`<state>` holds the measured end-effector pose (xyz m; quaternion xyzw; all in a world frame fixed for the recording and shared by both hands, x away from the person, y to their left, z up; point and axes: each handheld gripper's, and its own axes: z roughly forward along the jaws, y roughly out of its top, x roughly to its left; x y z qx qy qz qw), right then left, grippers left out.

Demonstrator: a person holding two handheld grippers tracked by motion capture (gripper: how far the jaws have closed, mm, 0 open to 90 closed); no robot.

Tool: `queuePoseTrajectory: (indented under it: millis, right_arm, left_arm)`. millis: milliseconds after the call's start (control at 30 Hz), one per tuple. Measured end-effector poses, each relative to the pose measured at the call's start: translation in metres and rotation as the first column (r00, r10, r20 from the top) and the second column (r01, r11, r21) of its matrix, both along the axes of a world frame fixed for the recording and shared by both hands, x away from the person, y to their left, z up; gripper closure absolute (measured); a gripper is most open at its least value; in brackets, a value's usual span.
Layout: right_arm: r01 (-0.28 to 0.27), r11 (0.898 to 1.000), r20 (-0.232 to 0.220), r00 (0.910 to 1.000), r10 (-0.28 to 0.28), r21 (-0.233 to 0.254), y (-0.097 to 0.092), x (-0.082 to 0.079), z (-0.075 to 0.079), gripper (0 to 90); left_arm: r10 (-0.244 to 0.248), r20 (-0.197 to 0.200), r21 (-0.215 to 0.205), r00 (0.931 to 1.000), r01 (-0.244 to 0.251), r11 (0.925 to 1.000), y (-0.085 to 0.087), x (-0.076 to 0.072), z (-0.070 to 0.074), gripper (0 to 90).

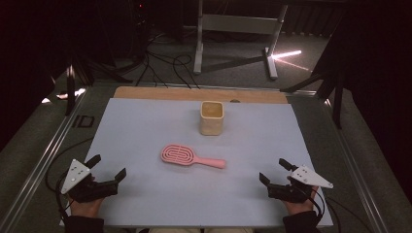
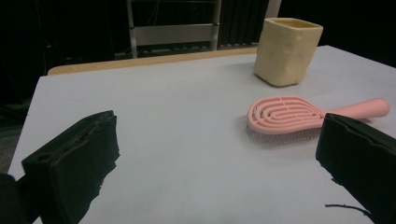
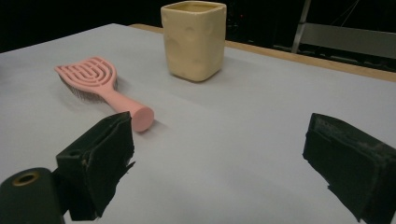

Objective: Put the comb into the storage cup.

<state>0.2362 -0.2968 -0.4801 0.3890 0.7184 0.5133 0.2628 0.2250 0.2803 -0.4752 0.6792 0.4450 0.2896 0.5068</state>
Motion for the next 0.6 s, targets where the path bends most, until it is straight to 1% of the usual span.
queuePoseTrajectory:
  millis: [167, 267, 367, 467, 600]
  right_arm:
    - [0.007, 1.0, -0.007, 1.0, -0.007, 0.001, -0.0014, 0.0014, -0.0017, 8.7]
    - [0.009, 1.0, -0.009, 0.9999, -0.009, 0.006, -0.0009, 0.0023, -0.0024, 8.7]
    - [0.007, 1.0, -0.009, 0.9999, -0.007, 0.001, 0.0001, 0.0029, -0.0031, 8.7]
    - [0.007, 1.0, -0.012, 0.9999, -0.007, 0.001, 0.001, 0.003, -0.0034, 8.7]
    - [0.002, 1.0, -0.013, 0.9999, -0.002, 0.001, 0.0024, 0.0042, -0.0039, 8.7]
  left_arm:
    - [0.006, 0.009, 0.006, 0.9999, -0.006, 1.0, 0.0001, -0.0017, 0.0006, 0.0]
    - [0.014, 0.011, 0.001, 0.9998, -0.014, 0.9999, 0.0017, -0.002, -0.0003, 0.0]
    - [0.016, 0.005, 0.0, 0.9999, -0.016, 0.9999, 0.002, -0.0018, -0.0014, 0.0]
    - [0.016, 0.009, -0.003, 0.9998, -0.016, 0.9999, 0.0016, -0.0023, -0.0014, 0.0]
    - [0.017, 0.004, 0.005, 0.9999, -0.017, 0.9998, 0.0006, -0.0023, -0.0025, 0.0]
